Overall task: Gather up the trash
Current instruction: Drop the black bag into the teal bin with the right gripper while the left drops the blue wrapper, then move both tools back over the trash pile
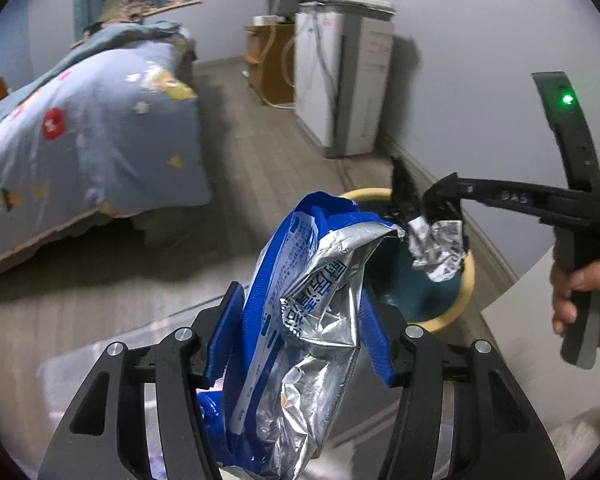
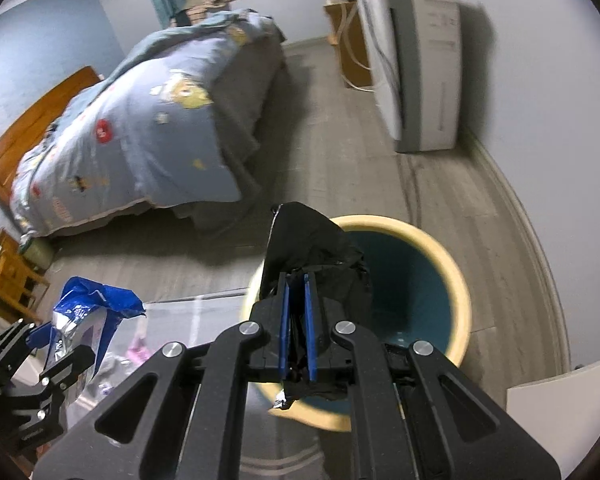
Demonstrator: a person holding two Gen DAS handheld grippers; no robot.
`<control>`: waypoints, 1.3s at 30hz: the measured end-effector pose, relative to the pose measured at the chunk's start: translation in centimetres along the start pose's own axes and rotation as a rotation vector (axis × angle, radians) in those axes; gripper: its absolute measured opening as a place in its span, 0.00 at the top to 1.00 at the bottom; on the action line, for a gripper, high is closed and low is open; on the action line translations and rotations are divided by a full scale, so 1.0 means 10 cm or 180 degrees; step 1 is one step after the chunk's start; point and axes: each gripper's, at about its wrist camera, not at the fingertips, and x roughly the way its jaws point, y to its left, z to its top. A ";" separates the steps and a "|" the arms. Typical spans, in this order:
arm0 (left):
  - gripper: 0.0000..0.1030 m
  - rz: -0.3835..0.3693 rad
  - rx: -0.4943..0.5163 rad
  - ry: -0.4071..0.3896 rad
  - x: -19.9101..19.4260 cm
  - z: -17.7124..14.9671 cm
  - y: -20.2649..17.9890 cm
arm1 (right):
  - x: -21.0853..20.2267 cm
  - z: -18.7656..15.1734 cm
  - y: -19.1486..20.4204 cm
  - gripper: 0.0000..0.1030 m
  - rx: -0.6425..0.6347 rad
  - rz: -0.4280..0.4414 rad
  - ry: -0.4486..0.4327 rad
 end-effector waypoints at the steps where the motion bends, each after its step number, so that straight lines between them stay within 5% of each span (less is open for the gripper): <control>1: 0.44 -0.0034 0.0018 0.0005 0.05 0.01 -0.05 | 0.02 0.00 -0.05 0.94 0.0029 -0.0015 0.0009; 8: 0.43 -0.0233 0.0301 0.0070 0.57 0.22 -0.47 | 0.28 -0.08 -0.51 0.94 0.0330 -0.0107 0.0186; 17: 0.42 -0.0206 0.0450 0.0213 1.15 0.34 -0.74 | 0.41 -0.18 -0.68 0.93 0.0541 -0.0035 0.0291; 24: 0.25 -0.0137 0.0343 0.0089 1.16 0.38 -0.74 | 0.45 -0.20 -0.77 0.91 0.0645 -0.0098 0.0364; 26: 0.24 -0.0116 0.0317 0.0098 1.14 0.37 -0.70 | 0.44 -0.20 -0.80 0.81 0.0702 -0.0136 0.0356; 28: 0.24 -0.0093 0.0299 0.0096 1.09 0.35 -0.66 | 0.43 -0.20 -0.82 0.57 0.0751 -0.0152 0.0348; 30: 0.18 -0.0071 0.0264 0.0082 1.01 0.31 -0.59 | 0.40 -0.19 -0.82 0.48 0.0769 -0.0194 0.0326; 34: 0.12 -0.0004 0.0100 0.0052 0.83 0.23 -0.37 | 0.30 -0.18 -0.76 0.12 0.0807 -0.0241 0.0288; 39: 0.08 0.0157 -0.0182 0.0013 0.41 0.08 0.07 | 0.20 -0.14 -0.50 0.06 0.0628 -0.0283 0.0264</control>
